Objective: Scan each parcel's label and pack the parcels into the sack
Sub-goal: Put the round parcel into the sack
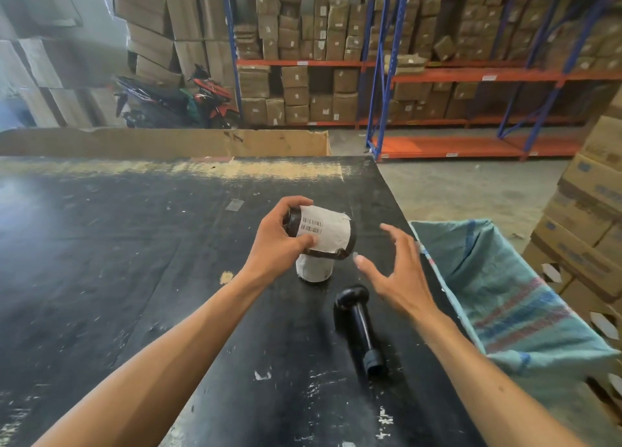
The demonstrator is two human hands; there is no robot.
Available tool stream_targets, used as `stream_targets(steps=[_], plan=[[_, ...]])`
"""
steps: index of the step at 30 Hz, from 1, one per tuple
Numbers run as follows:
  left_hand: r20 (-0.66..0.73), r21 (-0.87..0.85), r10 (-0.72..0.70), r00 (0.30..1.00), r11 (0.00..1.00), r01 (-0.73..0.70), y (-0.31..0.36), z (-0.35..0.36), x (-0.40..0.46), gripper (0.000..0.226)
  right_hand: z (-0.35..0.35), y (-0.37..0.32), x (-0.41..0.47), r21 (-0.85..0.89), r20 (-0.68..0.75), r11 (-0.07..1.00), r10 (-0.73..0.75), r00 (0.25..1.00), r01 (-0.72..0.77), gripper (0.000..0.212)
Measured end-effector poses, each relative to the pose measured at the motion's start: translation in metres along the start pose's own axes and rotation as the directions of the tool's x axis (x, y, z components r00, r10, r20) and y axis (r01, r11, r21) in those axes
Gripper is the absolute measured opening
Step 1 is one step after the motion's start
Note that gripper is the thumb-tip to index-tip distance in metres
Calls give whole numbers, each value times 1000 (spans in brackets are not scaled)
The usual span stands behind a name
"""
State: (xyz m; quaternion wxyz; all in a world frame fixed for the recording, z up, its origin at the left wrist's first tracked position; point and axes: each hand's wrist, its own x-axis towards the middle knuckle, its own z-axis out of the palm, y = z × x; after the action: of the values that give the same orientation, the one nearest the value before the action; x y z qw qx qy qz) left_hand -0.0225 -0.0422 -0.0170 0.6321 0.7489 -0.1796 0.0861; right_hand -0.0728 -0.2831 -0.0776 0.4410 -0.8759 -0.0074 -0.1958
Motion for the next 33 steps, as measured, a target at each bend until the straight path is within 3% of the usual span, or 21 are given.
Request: stream_targets(steps=[2,6,10,14,18,21,24,27,30,33], plan=[[60,-20,-7,998,1000,9,3,18,4,63,-20,-1,11,-41,47,990,-133,990,135,90],[207,-85,-21,978,996,40,5,57,15,67,-48,12,31,-75,193,976,-186,963,204,108],[295,-134,-40,955,988,82,6,103,28,66,-72,43,38,-41,190,980,-185,964,196,96],[363,6,-44,931,999,45,-1,152,42,67,-102,84,42,-35,128,993,-107,986,112,84],[223,301,77,972,943,-144,-11,205,55,66,-135,132,50,-60,58,998,24,998,-20,76],[136,370,57,989,923,-104,-29,249,64,59,-156,179,57,-72,1,988,140,990,-140,77],[184,527,-80,980,850,-30,-63,294,71,62,-170,230,59,-124,-37,953,273,961,-275,78],[244,704,-243,939,710,1,-101,334,71,66,-177,277,58,-200,-28,905,378,925,-376,79],[325,810,-361,874,583,-61,-134,361,63,68,-176,316,58,-269,-5,856,457,890,-441,80],[345,868,-359,867,473,-149,-151,368,58,66,-170,346,62,-299,9,831,495,869,-470,77]])
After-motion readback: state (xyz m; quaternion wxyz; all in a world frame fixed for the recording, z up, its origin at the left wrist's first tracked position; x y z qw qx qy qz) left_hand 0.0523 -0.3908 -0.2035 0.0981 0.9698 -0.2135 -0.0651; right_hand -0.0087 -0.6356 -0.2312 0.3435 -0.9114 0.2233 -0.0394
